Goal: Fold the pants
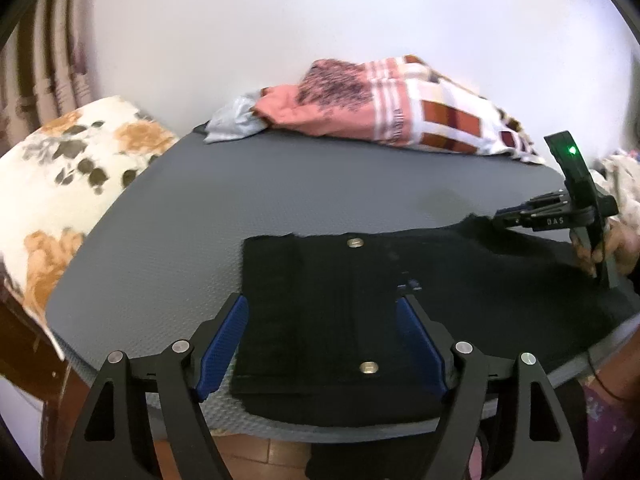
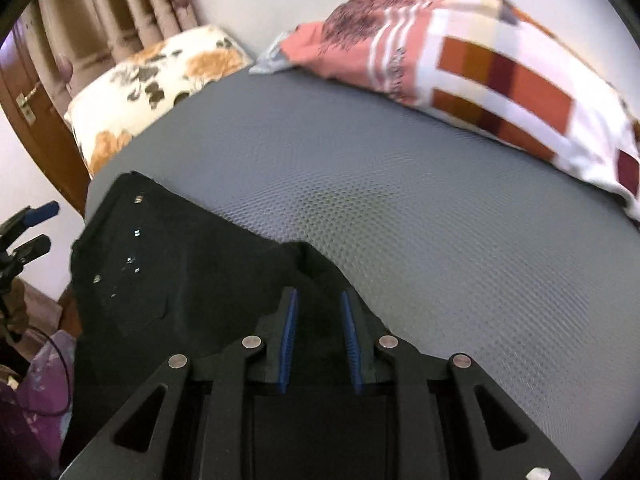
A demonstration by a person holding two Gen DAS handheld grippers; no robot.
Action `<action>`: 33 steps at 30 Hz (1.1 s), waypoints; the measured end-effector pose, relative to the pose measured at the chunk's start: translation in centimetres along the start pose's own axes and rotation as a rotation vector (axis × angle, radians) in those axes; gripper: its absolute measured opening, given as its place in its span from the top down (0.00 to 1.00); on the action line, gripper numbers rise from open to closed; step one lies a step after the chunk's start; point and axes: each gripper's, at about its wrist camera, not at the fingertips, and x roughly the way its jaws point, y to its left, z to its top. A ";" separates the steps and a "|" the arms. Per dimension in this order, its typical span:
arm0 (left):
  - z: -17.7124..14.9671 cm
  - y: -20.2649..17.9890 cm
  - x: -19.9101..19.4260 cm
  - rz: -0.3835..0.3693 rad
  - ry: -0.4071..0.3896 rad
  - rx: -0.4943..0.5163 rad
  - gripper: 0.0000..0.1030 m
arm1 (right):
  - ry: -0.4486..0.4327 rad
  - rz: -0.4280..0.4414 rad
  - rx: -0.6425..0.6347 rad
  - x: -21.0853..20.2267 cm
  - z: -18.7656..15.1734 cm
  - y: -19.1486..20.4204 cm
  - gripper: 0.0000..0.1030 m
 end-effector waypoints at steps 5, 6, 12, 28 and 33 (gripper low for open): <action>-0.1 2.4 1.1 0.003 0.028 -0.095 0.25 | 0.094 0.007 -0.074 2.8 0.4 0.4 0.77; -0.2 2.6 1.3 0.003 0.035 -0.104 0.25 | 0.099 0.018 -0.069 2.8 0.5 0.2 0.80; -0.7 3.1 2.5 0.011 0.078 -0.122 0.25 | 0.083 0.055 -0.088 2.4 0.4 1.1 0.94; -0.8 5.3 2.9 0.093 0.085 -0.150 0.25 | -0.047 0.012 0.117 4.2 1.1 -1.9 0.97; -0.8 6.8 2.4 0.086 0.141 -0.165 0.25 | -0.109 -0.005 0.158 4.3 0.5 -2.2 0.97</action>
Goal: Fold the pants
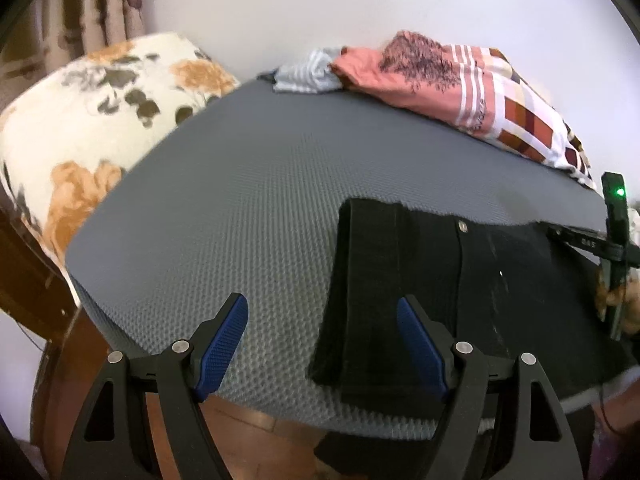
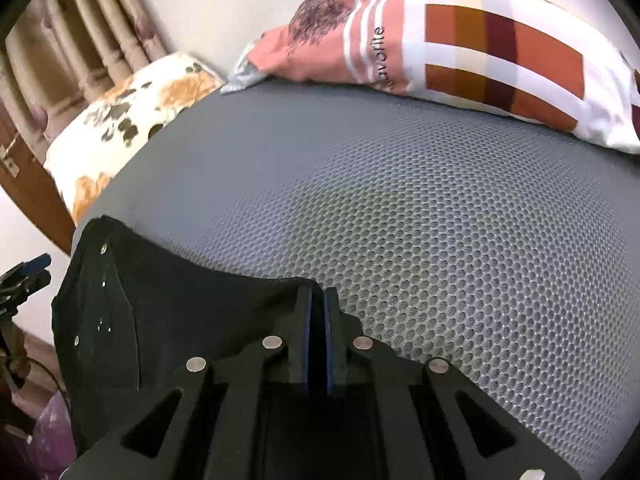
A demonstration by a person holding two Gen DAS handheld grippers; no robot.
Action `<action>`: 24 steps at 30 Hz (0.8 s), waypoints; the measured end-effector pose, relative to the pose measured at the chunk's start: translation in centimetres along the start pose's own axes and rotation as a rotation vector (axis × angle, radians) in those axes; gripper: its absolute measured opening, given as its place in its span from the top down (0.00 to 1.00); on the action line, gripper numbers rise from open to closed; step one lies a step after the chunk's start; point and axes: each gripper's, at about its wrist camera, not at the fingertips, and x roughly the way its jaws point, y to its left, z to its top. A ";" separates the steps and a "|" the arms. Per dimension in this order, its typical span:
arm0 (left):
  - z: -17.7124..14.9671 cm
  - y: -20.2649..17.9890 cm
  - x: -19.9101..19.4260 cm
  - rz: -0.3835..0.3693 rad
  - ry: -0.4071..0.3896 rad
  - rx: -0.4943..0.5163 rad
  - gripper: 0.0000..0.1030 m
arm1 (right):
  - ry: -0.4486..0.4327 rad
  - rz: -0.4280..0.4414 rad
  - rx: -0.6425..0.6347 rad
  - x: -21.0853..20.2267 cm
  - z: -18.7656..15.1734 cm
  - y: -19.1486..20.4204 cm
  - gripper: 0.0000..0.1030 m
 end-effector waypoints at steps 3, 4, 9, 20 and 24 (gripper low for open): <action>-0.5 0.3 -0.4 -0.027 0.041 0.023 0.25 | -0.005 -0.020 -0.017 0.1 -0.1 0.3 0.96; -0.8 0.3 -0.5 -0.050 0.055 0.032 0.25 | -0.005 -0.016 -0.009 0.1 0.0 0.1 0.96; -2.1 0.4 -1.0 -0.167 0.103 0.047 0.25 | -0.013 -0.047 -0.025 0.0 -0.2 0.6 0.96; -2.7 0.7 1.7 -0.374 0.237 -0.108 0.34 | -0.021 -0.061 -0.004 -0.1 -0.3 0.4 0.88; -2.5 0.0 2.6 -0.320 0.252 -0.052 0.54 | -0.021 -0.055 0.003 -0.1 -0.3 0.3 0.88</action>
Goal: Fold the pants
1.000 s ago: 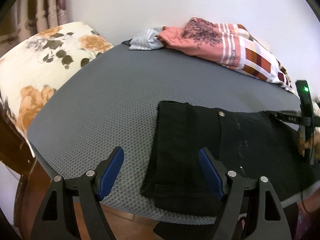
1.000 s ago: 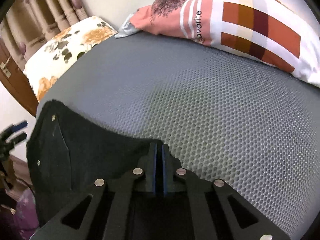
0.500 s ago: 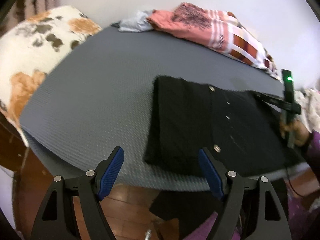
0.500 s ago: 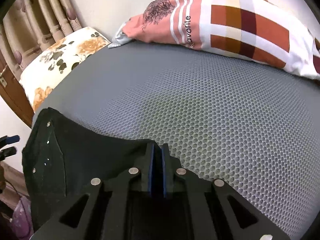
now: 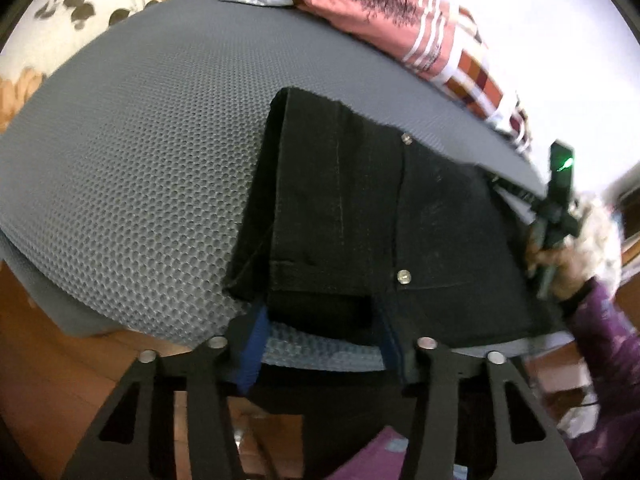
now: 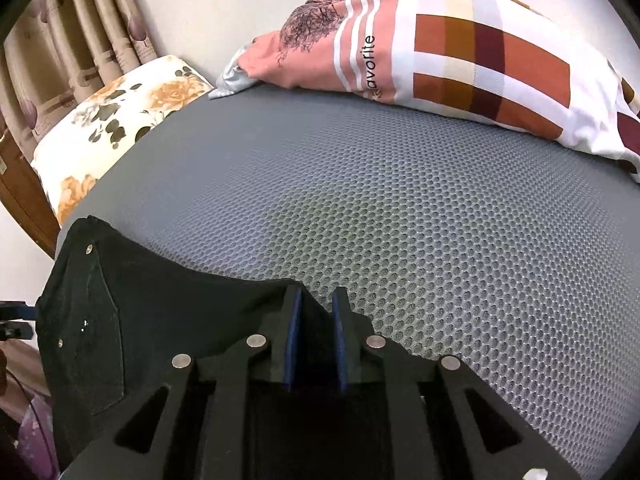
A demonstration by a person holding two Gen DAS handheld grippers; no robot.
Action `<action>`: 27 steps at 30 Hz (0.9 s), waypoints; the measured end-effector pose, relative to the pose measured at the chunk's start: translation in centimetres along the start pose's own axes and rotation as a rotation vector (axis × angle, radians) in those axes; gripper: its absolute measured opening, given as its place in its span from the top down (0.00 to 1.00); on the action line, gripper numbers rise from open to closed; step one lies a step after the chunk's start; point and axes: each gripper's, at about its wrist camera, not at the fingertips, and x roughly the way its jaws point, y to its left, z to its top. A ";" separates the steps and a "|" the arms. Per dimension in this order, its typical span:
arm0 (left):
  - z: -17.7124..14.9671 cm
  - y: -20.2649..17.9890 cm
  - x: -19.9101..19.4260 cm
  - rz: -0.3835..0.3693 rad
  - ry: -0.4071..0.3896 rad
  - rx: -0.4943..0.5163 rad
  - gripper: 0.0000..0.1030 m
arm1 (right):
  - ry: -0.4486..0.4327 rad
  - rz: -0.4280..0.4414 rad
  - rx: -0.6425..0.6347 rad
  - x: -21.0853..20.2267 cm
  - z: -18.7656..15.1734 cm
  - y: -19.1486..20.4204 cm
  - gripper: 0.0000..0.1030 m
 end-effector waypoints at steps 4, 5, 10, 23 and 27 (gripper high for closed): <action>0.2 -1.2 -1.3 0.082 -0.076 0.083 0.67 | 0.000 0.005 0.006 0.0 0.0 -0.1 0.88; 0.3 -1.5 -1.6 0.106 -0.099 0.103 0.68 | -0.001 0.005 0.007 0.0 0.0 -0.1 0.88; 0.7 -1.4 -0.2 0.202 -0.109 0.163 0.69 | -0.006 -0.008 0.004 -0.1 -0.1 0.0 0.87; 0.2 -1.1 0.6 0.231 -0.098 0.177 0.66 | -0.062 -0.012 0.126 -3.5 0.2 -1.9 0.66; 0.0 -1.3 0.6 0.238 -0.106 0.179 0.65 | -0.210 0.062 0.251 -11.8 -2.5 -4.5 0.65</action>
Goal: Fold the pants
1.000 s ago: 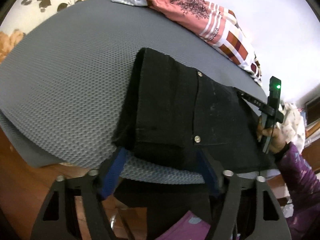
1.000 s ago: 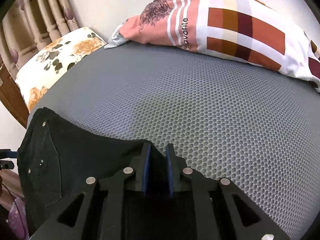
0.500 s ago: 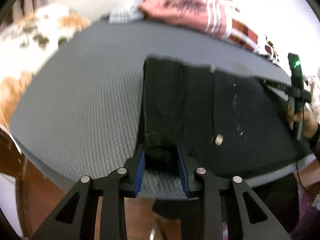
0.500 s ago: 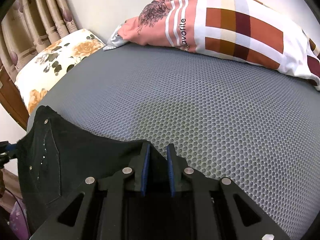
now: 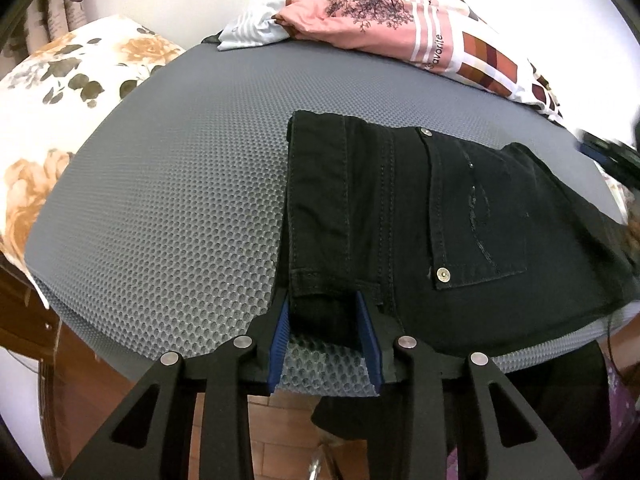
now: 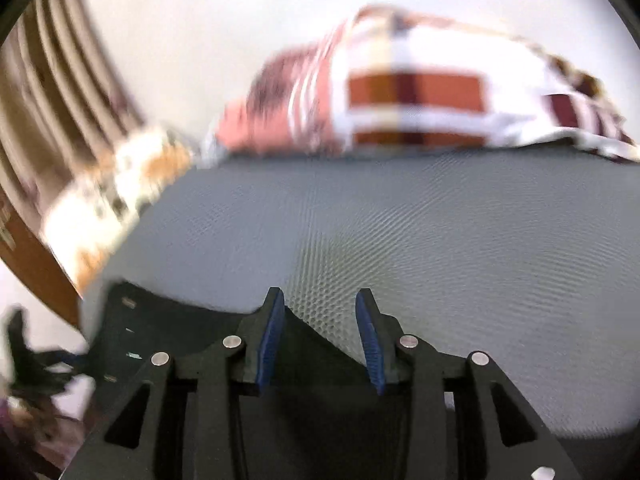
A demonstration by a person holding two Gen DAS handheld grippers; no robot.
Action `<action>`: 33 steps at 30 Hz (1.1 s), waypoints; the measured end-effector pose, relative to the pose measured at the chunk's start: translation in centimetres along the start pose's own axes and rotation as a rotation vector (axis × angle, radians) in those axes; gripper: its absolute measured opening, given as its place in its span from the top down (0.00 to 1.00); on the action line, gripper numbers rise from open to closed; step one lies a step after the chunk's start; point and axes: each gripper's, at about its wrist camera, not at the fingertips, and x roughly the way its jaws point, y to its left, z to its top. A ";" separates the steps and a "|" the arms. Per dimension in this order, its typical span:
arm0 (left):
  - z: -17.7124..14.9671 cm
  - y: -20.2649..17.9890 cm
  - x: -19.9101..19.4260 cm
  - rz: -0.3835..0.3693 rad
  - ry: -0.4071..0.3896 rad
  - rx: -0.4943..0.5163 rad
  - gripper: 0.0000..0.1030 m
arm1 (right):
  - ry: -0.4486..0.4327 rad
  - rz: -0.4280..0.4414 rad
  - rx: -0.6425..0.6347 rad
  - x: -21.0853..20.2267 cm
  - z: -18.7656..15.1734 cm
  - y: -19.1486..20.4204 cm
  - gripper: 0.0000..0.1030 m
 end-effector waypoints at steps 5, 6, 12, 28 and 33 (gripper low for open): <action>-0.1 0.0 0.0 -0.002 -0.007 -0.002 0.65 | 0.074 0.053 0.103 -8.3 -6.8 -3.3 0.65; -0.1 0.0 0.0 -0.002 -0.008 -0.001 0.65 | 0.091 0.033 0.100 -8.9 -8.1 -3.2 0.65; -0.1 0.1 0.0 0.022 -0.017 0.002 0.55 | 0.136 -0.157 -0.048 -9.9 -16.0 0.5 0.65; -0.3 0.6 0.2 0.035 -0.021 -0.014 0.42 | 0.177 -0.138 -0.213 -10.3 -17.8 3.7 0.64; -0.2 0.7 0.2 0.036 -0.021 -0.011 0.42 | 0.215 -0.179 -0.355 -7.9 -17.9 5.0 0.69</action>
